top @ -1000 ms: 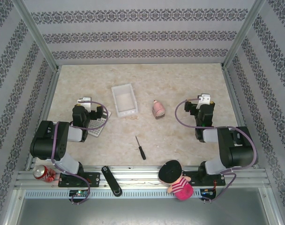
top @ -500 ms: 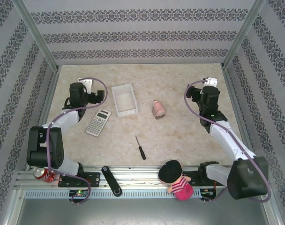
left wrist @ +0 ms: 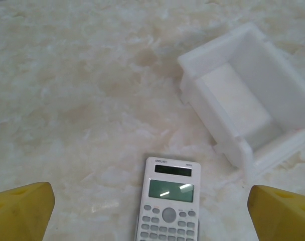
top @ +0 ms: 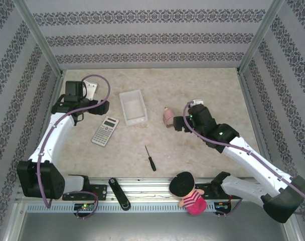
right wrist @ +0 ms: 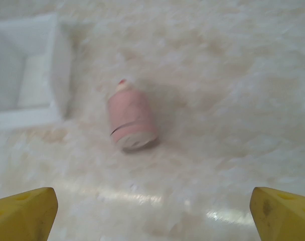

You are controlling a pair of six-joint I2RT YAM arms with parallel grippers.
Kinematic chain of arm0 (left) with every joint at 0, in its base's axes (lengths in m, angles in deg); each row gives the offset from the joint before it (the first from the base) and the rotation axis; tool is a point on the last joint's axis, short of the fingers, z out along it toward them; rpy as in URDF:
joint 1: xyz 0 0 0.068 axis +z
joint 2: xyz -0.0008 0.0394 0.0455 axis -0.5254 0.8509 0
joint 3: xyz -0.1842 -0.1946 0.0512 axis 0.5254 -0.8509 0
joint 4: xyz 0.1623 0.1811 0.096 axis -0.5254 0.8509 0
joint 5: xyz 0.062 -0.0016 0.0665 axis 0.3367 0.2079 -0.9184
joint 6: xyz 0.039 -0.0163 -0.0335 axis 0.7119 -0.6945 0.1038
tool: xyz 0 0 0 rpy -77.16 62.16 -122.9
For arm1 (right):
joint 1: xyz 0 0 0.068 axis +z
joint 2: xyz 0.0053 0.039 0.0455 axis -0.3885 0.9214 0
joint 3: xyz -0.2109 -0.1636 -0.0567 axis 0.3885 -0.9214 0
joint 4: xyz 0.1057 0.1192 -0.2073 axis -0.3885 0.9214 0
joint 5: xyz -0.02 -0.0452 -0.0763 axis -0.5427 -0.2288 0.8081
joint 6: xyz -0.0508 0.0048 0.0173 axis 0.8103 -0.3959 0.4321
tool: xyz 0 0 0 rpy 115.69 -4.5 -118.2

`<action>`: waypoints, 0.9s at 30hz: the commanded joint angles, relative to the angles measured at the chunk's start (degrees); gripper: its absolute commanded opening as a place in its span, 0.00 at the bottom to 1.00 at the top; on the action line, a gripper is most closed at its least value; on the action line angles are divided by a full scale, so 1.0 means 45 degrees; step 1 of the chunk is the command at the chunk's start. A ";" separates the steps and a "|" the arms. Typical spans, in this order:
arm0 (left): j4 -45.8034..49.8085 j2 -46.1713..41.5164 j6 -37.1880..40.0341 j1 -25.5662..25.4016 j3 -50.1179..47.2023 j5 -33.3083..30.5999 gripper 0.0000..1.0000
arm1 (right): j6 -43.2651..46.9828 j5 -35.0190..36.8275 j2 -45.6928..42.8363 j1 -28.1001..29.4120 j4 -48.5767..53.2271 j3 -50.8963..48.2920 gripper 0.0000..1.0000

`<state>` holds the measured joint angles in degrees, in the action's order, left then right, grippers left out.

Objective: Put the screwdriver in the bin

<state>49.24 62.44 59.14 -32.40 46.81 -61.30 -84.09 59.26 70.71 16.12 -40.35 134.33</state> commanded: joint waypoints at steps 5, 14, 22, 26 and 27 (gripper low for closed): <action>0.3730 -0.0810 0.1644 -0.0194 0.1673 0.1108 0.99 | -0.1453 -0.1558 0.2034 0.2270 0.0830 0.0835 0.93; 0.4491 -0.1132 0.1767 -0.0232 0.2070 0.1235 0.99 | -0.1116 -0.3645 0.5234 0.3291 0.1108 0.1888 0.73; 0.4356 -0.1436 0.1333 -0.0233 0.1635 0.1536 0.99 | -0.1955 -0.3912 0.6516 0.5111 0.1375 0.1697 0.71; 0.4263 -0.1428 0.1124 -0.0233 0.1484 0.1671 0.99 | -0.2802 -0.3964 0.7230 0.5720 0.0777 0.1379 0.67; 0.4210 -0.1428 0.1079 -0.0233 0.1422 0.1669 0.99 | -0.2945 -0.3897 0.7477 0.5880 0.0695 0.1397 0.67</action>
<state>66.88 56.93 65.26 -32.86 54.26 -55.25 -93.49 41.82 102.14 41.23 -36.50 141.28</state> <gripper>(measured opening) 0.993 0.670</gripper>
